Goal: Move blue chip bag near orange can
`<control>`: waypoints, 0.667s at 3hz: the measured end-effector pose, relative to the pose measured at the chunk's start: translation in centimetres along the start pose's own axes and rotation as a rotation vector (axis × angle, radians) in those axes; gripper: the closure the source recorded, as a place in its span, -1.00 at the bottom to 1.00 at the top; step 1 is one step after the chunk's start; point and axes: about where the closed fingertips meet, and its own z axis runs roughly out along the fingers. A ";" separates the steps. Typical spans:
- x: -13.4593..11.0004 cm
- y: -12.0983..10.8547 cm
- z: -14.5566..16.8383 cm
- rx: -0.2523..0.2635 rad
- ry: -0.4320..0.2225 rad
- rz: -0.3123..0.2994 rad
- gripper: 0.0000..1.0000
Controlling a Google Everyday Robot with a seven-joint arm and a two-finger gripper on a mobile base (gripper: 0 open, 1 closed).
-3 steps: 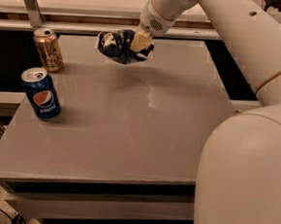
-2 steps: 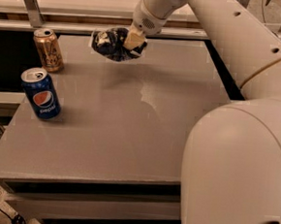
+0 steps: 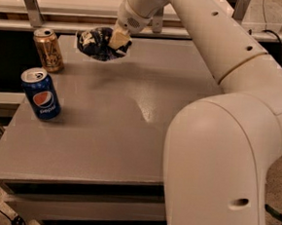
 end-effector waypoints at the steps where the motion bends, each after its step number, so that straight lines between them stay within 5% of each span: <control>1: -1.9 1.0 1.6 -0.032 -0.009 -0.040 1.00; 2: -2.6 1.5 2.9 -0.047 -0.004 -0.050 1.00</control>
Offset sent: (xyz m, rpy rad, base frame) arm -0.0129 0.0493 -0.0176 -0.0264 0.0133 0.0747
